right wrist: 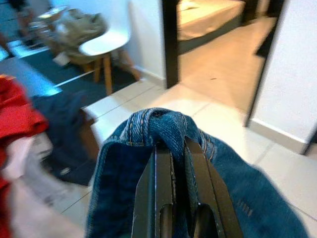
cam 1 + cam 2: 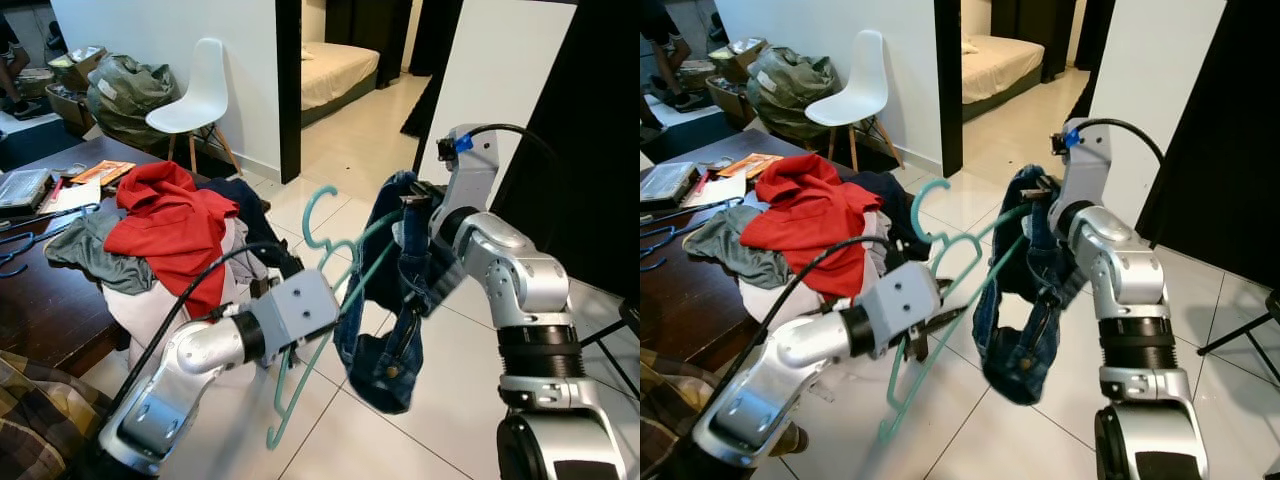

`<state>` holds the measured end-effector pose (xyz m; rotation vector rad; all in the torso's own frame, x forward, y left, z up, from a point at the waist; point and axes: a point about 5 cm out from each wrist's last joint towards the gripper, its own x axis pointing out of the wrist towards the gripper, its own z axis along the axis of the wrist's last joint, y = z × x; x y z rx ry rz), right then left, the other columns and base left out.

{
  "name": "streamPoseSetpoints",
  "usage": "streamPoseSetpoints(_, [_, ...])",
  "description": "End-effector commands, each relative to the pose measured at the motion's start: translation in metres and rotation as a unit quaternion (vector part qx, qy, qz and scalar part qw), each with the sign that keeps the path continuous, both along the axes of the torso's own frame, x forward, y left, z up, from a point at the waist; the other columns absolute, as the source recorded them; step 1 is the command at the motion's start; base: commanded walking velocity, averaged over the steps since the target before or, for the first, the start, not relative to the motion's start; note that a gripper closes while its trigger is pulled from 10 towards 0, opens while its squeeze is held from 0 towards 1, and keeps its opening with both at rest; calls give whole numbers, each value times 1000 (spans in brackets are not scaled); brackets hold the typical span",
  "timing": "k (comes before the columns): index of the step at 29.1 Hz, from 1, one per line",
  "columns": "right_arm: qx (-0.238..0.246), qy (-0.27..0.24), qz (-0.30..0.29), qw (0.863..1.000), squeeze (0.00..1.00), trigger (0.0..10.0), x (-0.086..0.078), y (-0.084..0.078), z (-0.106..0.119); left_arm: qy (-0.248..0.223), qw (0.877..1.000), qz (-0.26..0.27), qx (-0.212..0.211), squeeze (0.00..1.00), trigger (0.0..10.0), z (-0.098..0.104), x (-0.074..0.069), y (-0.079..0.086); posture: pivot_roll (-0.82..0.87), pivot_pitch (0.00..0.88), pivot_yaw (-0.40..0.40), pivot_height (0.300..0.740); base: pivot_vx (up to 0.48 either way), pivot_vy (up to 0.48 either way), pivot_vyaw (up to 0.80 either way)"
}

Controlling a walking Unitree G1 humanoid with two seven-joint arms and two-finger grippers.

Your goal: Hang hanger

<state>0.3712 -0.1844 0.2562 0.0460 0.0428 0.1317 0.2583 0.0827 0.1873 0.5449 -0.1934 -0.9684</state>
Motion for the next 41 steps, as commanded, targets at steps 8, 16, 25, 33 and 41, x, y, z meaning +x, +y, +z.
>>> streamPoseSetpoints(8, [-19,-70,5,997,0,10000,0,-8,32,35,999,2,22,0,10000,-11,-3,7,-64,0,-17,740,0,0,0])
streamPoseSetpoints(16, [-42,-95,91,990,0,10000,-11,1,42,38,999,24,27,0,10000,-11,2,13,-69,0,-11,740,0,0,0])
streamPoseSetpoints(25, [-109,-106,1,988,0,10000,-12,-56,56,39,996,62,44,0,10000,-8,5,30,-57,0,-14,740,0,0,0])
streamPoseSetpoints(33, [-103,-112,53,987,0,10000,-19,-52,58,38,995,77,43,0,10000,-7,6,36,-58,0,-9,740,0,0,0])
streamPoseSetpoints(41, [-105,-106,151,977,0,10000,-26,-14,47,36,998,46,19,0,10000,-2,4,25,-67,0,-1,740,0,0,0])
